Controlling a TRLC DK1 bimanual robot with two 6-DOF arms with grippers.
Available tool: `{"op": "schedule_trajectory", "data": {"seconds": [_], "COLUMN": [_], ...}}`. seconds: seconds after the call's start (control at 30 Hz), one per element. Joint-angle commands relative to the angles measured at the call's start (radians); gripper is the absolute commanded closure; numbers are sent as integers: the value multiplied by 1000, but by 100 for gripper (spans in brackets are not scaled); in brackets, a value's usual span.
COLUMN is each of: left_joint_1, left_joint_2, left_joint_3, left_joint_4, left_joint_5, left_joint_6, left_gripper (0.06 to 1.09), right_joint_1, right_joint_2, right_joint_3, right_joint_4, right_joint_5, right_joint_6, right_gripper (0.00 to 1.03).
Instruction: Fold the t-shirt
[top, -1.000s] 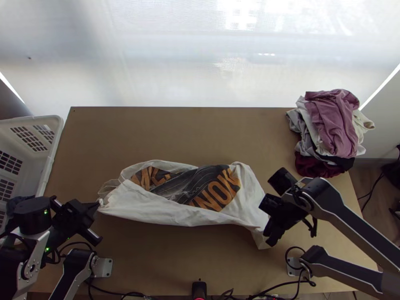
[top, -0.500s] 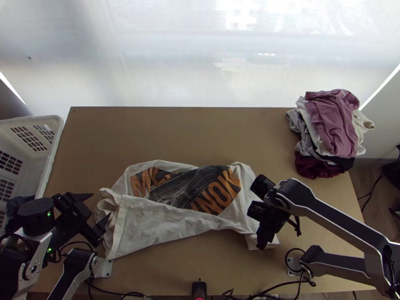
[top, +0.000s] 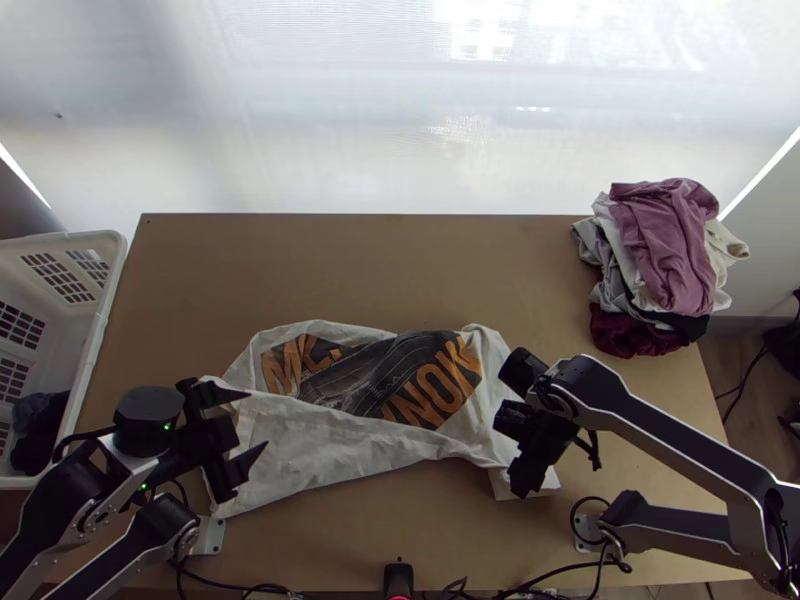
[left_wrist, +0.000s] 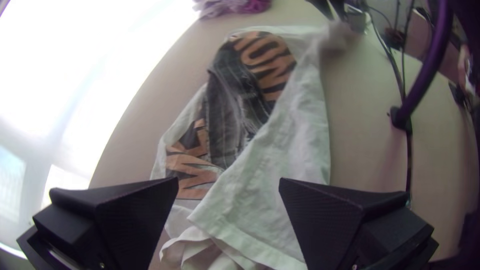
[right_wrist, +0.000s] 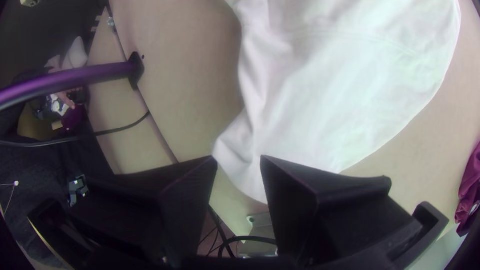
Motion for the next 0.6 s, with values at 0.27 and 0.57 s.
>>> {"op": "schedule_trajectory", "data": {"seconds": [0.27,0.57], "left_joint_1": [-162,7], "left_joint_2": [139,337], "left_joint_3": [-221,-207], "left_joint_4": [158,347], "left_joint_5": [-56,-50], "left_joint_6": [423,574], "left_gripper": [12,12], "right_joint_1": [-26,-51], "right_joint_2": [-22,-42], "right_joint_3": [17,19], "right_joint_4": [-19,-28], "right_joint_5": [0,-1], "right_joint_6": [8,8], "right_gripper": [60,60]}}
